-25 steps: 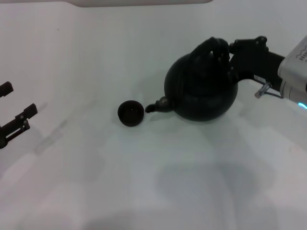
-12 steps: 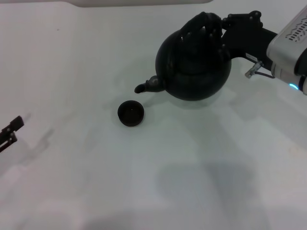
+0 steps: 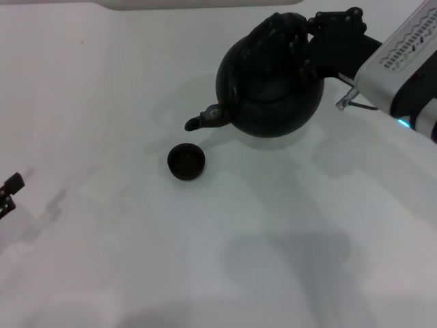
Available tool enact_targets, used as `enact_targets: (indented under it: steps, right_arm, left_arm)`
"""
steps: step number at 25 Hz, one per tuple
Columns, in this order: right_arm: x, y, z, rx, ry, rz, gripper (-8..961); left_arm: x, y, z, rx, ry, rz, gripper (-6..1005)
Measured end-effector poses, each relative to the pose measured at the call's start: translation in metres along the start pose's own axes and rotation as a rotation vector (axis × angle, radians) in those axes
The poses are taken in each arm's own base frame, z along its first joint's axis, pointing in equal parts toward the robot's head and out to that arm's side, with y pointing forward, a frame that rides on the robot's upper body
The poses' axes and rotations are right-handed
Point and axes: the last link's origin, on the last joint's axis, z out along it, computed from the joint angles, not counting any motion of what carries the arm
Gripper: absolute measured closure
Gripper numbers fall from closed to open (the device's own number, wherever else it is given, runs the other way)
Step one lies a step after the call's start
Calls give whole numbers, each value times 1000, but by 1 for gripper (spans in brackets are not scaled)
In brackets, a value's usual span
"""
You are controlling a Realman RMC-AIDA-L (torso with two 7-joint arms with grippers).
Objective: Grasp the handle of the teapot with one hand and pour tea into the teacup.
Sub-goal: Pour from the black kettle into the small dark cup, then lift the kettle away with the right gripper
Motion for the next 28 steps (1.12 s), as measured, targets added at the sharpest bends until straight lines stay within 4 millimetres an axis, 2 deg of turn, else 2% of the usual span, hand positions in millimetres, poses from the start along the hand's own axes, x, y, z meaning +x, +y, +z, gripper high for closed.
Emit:
enact_targets:
  steps: [16,28]
  right_arm:
    - [-1,20,5,79,38,-116,842]
    - [-3,27,4,97,42,-171,842]
  left_arm:
    - [2,-2,2,-7,1,29,276]
    - [2,-4,2,3,3,33,276]
